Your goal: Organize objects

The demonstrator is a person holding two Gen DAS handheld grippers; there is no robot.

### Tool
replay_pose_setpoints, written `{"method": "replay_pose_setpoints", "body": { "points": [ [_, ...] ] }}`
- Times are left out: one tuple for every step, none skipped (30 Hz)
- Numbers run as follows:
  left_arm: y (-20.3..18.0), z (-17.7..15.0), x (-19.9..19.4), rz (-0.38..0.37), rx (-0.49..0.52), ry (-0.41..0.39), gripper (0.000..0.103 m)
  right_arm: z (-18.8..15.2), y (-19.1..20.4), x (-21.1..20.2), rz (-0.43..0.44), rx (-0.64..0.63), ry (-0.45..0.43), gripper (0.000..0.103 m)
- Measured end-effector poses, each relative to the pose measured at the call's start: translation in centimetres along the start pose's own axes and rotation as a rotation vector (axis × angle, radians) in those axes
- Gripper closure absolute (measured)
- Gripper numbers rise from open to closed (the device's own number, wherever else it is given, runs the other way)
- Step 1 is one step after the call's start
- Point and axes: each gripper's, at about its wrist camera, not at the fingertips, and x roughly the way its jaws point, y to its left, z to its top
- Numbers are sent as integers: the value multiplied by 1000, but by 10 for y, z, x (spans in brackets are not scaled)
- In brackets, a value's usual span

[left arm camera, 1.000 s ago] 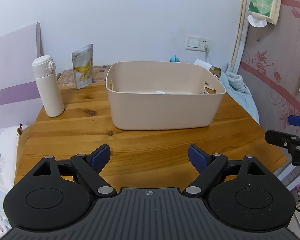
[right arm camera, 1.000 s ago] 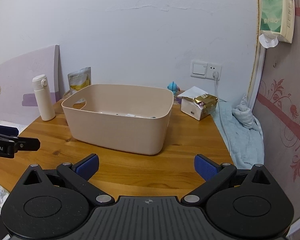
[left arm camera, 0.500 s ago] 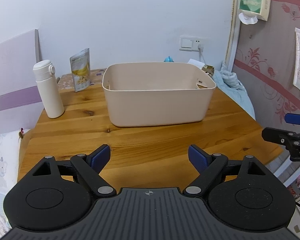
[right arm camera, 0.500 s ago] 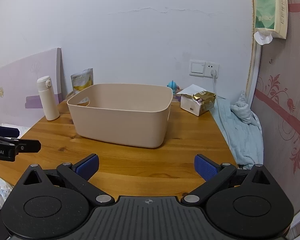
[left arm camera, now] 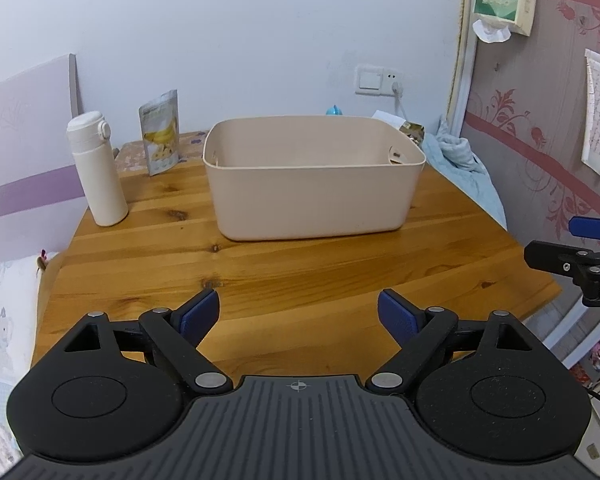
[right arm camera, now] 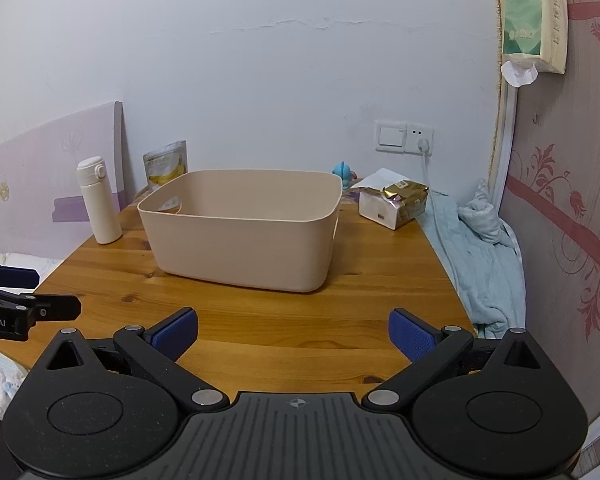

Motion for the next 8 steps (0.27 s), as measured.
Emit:
{"method": "replay_pose_setpoints", "body": {
  "points": [
    [1,-1,1,-1,-6,5,15,0,1,0,0,-1,0,0],
    [2,-2,2,-3,-11,10,15,0,1,0,1,-3,1,0],
    [3,-2,3,-4,-15,16,15,0,2,1,1,-4,5,0],
    [3,-3,4,-4,-18,19,15,-1,2,2,1,-6,8,0],
    [4,-3,4,-2,-19,21,15,-1,3,2,1,-8,12,0],
    [5,-4,5,1,-19,22,15,-1,3,3,1,-9,15,0],
    [5,-4,6,4,-18,24,15,-1,3,4,1,-10,19,0],
    [6,-4,8,6,-18,26,15,-1,3,5,0,-11,22,0]
  ]
}}
